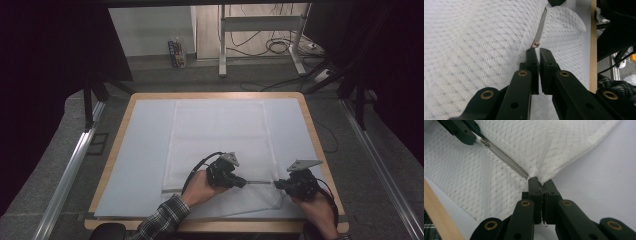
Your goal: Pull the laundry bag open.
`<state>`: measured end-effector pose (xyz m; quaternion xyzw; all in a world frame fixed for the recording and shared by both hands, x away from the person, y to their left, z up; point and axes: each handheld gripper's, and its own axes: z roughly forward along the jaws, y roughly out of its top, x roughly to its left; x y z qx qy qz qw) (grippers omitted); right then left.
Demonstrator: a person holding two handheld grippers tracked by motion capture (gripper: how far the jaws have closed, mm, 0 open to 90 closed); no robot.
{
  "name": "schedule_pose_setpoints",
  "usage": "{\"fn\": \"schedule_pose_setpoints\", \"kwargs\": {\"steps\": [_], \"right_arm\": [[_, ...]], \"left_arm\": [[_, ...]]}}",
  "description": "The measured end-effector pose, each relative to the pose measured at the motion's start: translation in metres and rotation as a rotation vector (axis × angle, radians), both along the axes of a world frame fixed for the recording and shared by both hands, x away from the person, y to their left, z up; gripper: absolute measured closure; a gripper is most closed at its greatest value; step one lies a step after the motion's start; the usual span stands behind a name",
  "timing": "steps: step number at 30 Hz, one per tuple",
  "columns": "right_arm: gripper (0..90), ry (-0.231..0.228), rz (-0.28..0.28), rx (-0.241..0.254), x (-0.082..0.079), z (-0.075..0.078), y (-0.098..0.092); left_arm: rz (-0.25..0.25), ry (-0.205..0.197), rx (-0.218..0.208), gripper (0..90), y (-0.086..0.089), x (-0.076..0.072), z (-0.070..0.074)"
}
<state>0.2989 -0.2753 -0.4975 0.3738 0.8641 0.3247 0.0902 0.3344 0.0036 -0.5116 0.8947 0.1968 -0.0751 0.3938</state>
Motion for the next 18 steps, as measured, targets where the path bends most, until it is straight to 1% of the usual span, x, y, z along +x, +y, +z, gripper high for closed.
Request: {"fn": "schedule_pose_setpoints", "kwargs": {"steps": [1, 2, 3, 4, 5, 6, 8, 15, 18], "right_arm": [[86.6, -0.003, 0.002, 0.0, -0.001, 0.0, 0.001], [86.6, -0.006, 0.002, -0.008, -0.001, 0.0, 0.001], [86.6, -0.004, 0.001, -0.005, -0.001, 0.0, 0.001], [86.6, -0.004, 0.001, -0.005, -0.001, 0.0, 0.001], [86.6, -0.008, -0.004, -0.005, -0.001, 0.0, 0.001], [86.6, -0.008, -0.004, -0.005, -0.001, 0.0, 0.001], [86.6, -0.009, -0.003, -0.003, -0.001, 0.001, 0.001], [86.6, -0.014, 0.004, -0.001, -0.003, 0.001, 0.003], [86.6, -0.015, 0.001, -0.001, -0.003, 0.002, 0.003]], "left_arm": [[0.003, -0.012, 0.01, 87.2, 0.002, -0.002, 0.001], [0.003, -0.012, 0.01, 87.1, 0.002, -0.002, 0.001], [0.009, -0.015, 0.014, 87.1, 0.007, -0.002, 0.001], [0.009, -0.015, 0.014, 87.2, 0.007, -0.002, 0.001], [0.021, -0.01, 0.007, 87.1, 0.013, -0.002, 0.001], [0.021, -0.01, 0.007, 87.1, 0.013, -0.002, 0.001], [0.032, -0.006, 0.0, 87.1, 0.02, -0.004, 0.001], [0.055, -0.006, -0.014, 87.1, 0.032, -0.008, 0.003], [0.06, -0.01, -0.013, 87.1, 0.036, -0.009, 0.003]]}}
